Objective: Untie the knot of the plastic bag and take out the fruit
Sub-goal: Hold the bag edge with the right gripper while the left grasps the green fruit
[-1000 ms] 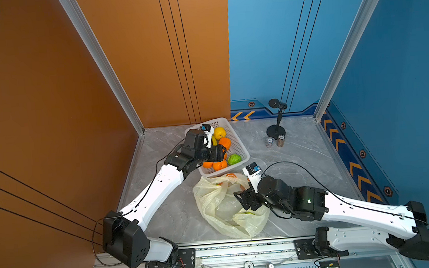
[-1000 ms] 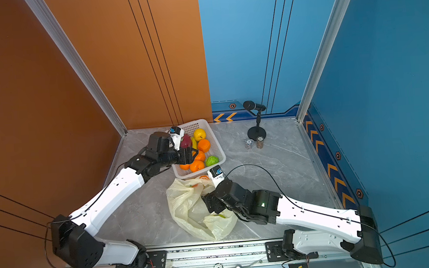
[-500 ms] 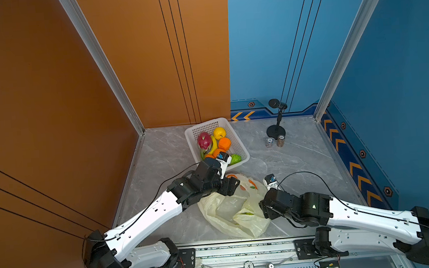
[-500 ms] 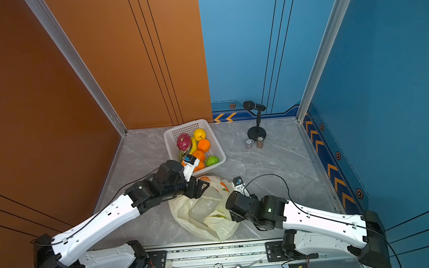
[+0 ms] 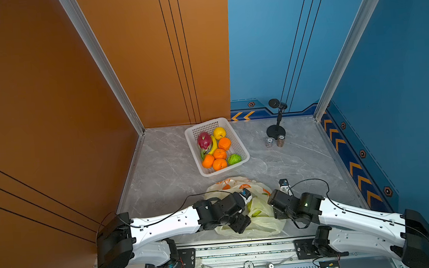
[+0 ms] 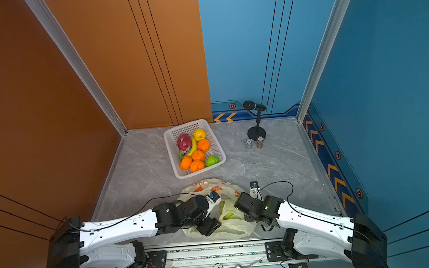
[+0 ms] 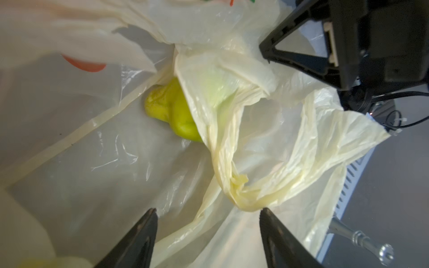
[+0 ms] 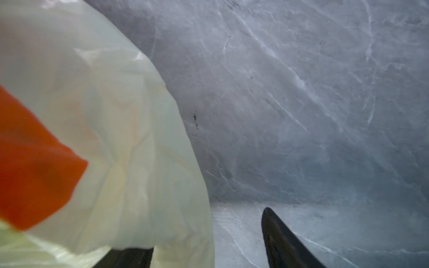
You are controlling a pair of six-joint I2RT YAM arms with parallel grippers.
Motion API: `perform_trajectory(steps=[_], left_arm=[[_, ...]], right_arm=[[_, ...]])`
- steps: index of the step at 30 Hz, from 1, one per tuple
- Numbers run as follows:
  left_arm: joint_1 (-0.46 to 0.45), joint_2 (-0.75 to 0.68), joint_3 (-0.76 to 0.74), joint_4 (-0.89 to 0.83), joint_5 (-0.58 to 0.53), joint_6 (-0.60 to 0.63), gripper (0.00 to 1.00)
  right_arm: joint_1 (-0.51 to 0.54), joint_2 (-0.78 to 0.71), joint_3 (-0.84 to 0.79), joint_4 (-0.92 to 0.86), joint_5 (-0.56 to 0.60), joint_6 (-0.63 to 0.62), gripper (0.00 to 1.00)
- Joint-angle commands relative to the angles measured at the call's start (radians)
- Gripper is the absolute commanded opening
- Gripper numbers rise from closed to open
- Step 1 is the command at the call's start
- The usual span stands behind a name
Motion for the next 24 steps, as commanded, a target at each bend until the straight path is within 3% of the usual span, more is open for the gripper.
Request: perform_trajectory(steps=[1, 10, 16, 24], left_arm=[[-0.011, 0.033, -0.025, 0.095, -0.055, 0.014, 0.71], [-0.015, 0.015, -0.054, 0.193, -0.156, 0.070, 0.75], [-0.001, 0.007, -0.048, 0.176, -0.233, 0.038, 0.75], [0.073, -0.001, -0.057, 0.219, -0.181, 0.026, 0.71]], right_arm=[[-0.038, -0.010, -0.038, -0.002, -0.015, 0.047, 0.73], [-0.106, -0.097, -0.096, 0.019, -0.067, 0.084, 0.72], [-0.107, -0.273, -0.027, 0.014, -0.089, 0.069, 0.81], [-0.107, -0.350, 0.040, 0.095, -0.189, -0.011, 0.91]])
